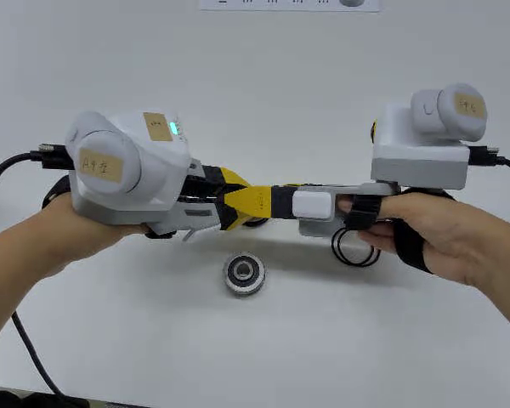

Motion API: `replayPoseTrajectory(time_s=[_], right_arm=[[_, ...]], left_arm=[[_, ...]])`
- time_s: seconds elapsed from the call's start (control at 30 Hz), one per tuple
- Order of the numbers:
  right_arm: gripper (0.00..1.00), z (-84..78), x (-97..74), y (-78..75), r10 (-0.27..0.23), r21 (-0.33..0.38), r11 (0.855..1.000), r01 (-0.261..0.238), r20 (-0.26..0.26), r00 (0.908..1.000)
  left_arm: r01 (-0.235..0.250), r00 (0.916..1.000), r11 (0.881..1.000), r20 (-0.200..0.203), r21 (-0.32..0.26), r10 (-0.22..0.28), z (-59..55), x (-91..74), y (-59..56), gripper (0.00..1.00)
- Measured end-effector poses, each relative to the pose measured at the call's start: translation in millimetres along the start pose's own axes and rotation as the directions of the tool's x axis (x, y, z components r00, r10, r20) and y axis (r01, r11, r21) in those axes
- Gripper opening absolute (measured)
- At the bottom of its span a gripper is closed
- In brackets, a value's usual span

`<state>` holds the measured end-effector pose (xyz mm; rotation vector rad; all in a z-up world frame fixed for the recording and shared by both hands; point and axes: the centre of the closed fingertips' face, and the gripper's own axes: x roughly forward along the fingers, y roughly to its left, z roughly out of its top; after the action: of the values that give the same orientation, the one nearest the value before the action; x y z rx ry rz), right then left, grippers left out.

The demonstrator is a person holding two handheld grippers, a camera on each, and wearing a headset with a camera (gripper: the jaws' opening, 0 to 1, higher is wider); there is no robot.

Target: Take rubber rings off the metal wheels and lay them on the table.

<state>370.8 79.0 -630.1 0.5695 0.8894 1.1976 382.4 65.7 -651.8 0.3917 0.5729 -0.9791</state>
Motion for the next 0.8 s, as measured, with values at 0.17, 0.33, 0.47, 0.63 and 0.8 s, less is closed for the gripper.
replayPoseTrajectory(time_s=[0.17, 0.33, 0.47, 0.63, 0.8], right_arm=[[0.48, -10.5, -6.9, -1.8, 0.011, -0.005, 1.000, -0.011, -0.035, 0.9993], [0.49, -10.8, -6.9, 0.1, 0.018, -0.016, 1.000, -0.019, -0.027, 0.9995], [0.48, -11.2, -10.6, -0.1, 0.031, 0.021, 0.999, -0.030, -0.017, 0.9994], [0.45, -11.7, -12.3, -0.3, 0.033, 0.044, 0.998, -0.034, 0.009, 0.9994], [0.43, -9.9, -14.5, 0.6, 0.039, 0.048, 0.998, -0.040, 0.022, 0.9990]], left_arm=[[0.000, 1.0000, 1.000, -0.001, 0.000, 0.000, -0.3, 0.0, 0.0, 0.12], [0.001, 1.0000, 1.000, 0.002, 0.000, -0.001, -0.5, -0.1, 0.0, 0.12], [0.002, 1.0000, 1.000, 0.002, 0.000, -0.002, -0.5, -0.3, -0.1, 0.12], [0.002, 1.0000, 1.000, 0.000, 0.001, -0.002, -0.4, -0.5, -0.3, 0.12], [0.001, 1.0000, 1.000, -0.001, 0.000, -0.001, -0.4, -0.5, -0.3, 0.12]])
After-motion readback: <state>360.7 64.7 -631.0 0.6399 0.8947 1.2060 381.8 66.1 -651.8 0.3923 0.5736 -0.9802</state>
